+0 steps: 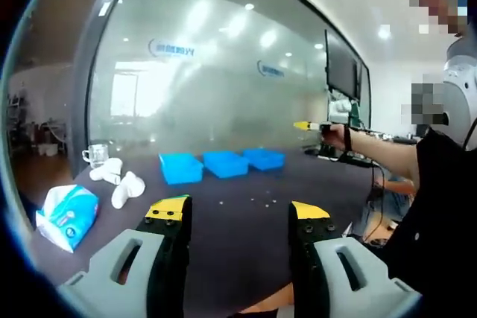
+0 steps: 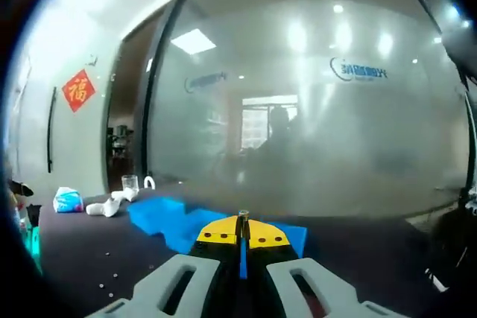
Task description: Sort the screws, nuts, and washers into the corresponding bins
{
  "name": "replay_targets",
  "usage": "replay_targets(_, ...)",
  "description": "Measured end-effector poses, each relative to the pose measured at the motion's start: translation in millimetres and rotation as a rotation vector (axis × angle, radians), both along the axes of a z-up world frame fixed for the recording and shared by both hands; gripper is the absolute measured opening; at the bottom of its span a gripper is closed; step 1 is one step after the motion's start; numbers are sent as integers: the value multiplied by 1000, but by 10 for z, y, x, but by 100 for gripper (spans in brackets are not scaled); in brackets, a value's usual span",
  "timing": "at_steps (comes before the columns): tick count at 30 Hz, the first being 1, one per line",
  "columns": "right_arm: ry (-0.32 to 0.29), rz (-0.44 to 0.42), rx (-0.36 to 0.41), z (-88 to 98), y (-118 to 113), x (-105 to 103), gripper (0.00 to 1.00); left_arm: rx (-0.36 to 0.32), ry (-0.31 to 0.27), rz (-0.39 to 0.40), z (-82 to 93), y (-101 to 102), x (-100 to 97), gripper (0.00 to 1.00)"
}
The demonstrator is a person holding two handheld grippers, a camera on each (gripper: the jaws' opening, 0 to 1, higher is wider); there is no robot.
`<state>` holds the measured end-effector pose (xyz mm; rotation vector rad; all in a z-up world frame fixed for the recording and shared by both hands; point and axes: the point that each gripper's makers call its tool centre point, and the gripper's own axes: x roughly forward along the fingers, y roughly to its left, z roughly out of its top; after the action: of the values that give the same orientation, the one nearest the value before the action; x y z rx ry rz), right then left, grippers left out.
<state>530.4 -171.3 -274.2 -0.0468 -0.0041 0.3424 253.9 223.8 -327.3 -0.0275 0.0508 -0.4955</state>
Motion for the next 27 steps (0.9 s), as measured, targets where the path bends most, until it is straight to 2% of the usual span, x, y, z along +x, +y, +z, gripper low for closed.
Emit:
replay_targets(7, 28, -48, 17, 2, 33, 440, 0, 3, 7, 9, -19, 25, 10, 51)
replay_targets(11, 49, -76, -27, -64, 45, 638, 0, -1, 4, 13, -9, 30, 2, 51)
replay_targets(19, 72, -93, -80, -110, 65, 850, 0, -1, 12, 27, -46, 62, -3, 51)
replay_targets(27, 98, -114, -65, -209, 38, 925, 0, -5, 1, 36, -16, 73, -29, 51)
